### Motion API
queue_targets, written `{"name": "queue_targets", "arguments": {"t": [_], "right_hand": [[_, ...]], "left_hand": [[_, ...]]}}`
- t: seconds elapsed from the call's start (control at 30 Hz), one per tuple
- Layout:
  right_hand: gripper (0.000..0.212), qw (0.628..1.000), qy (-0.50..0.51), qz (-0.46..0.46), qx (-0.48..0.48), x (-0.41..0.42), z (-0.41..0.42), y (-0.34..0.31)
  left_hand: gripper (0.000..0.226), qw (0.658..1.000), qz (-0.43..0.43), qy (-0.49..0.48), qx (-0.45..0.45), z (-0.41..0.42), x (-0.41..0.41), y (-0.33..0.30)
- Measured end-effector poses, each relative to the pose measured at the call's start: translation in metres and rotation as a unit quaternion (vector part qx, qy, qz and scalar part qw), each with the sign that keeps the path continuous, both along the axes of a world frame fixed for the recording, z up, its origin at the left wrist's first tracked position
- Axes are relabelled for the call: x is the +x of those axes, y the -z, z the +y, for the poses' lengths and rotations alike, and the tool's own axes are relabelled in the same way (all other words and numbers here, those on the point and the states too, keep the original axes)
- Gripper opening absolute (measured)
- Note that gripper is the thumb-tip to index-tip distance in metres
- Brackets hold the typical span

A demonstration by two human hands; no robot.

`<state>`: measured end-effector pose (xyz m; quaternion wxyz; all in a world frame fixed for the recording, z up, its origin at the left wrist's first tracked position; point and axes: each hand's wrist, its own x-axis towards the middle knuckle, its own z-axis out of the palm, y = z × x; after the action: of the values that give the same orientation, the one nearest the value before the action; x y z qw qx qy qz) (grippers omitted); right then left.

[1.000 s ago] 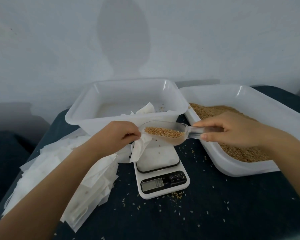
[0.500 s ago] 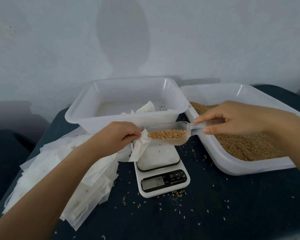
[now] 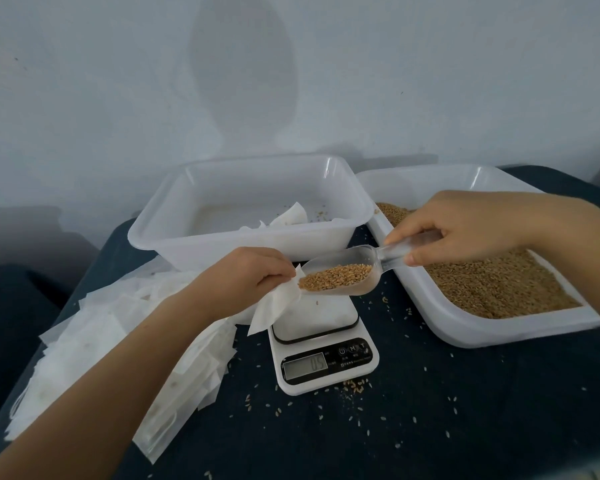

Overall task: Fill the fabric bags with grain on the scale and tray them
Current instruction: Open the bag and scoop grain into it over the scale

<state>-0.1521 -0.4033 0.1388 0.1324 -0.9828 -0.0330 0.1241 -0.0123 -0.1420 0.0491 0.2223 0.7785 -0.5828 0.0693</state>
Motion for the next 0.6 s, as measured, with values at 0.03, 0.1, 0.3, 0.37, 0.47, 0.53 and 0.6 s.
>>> {"name": "queue_targets", "arguments": {"t": [0.03,0.1,0.3,0.37,0.47,0.53,0.6], "right_hand": [[0.027,1.0,-0.001,0.0,-0.005,0.0,0.0,-0.001],[0.028,1.0,-0.002,0.0,-0.011,0.0,0.001,-0.002],[0.026,1.0,-0.008,0.019,-0.024,0.001,0.002,-0.007],[0.024,0.999,-0.009,0.02,-0.027,0.002,0.003,-0.009],[0.024,0.999,-0.013,0.022,-0.035,0.004,0.003,-0.01],[0.024,0.999,-0.015,0.025,-0.037,0.005,0.003,-0.012],[0.025,0.999,-0.015,0.024,-0.035,0.005,0.004,-0.015]], "left_hand": [[0.014,1.0,-0.001,0.0,-0.003,-0.001,-0.001,0.001],[0.015,1.0,-0.004,-0.001,-0.007,-0.002,-0.002,0.002],[0.013,1.0,-0.005,0.001,-0.02,-0.008,-0.006,0.007],[0.013,1.0,-0.005,0.004,-0.018,-0.009,-0.007,0.008],[0.013,1.0,-0.009,0.011,-0.017,-0.01,-0.009,0.009],[0.013,1.0,-0.011,0.014,-0.018,-0.009,-0.009,0.009],[0.013,1.0,-0.016,0.016,-0.017,-0.009,-0.009,0.01]]}}
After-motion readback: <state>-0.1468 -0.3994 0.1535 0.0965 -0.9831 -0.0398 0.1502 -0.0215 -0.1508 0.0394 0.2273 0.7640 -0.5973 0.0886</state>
